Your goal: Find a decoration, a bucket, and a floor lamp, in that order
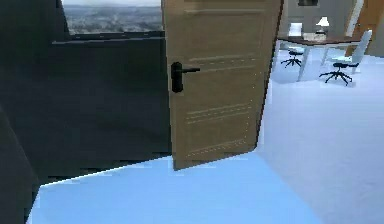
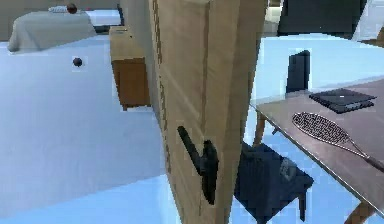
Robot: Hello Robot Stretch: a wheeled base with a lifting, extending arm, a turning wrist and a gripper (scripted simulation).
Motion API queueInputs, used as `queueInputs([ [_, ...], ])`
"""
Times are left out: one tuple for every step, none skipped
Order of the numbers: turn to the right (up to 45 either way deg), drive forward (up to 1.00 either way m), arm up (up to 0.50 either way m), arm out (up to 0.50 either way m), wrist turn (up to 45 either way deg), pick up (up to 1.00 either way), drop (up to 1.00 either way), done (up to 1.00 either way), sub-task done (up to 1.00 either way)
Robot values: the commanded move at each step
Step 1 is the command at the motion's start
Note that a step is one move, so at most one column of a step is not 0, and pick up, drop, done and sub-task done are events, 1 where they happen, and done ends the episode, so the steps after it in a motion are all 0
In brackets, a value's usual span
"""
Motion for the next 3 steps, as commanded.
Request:
queueInputs([
  [-18.0, 0.00, 0.00, 0.00, 0.0, 0.00, 0.00, 0.00, 0.00],
  [0.0, 0.45, 0.00, 0.00, 0.0, 0.00, 0.00, 0.00, 0.00],
  [45.0, 0.00, 0.00, 0.00, 0.0, 0.00, 0.00, 0.00, 0.00],
])
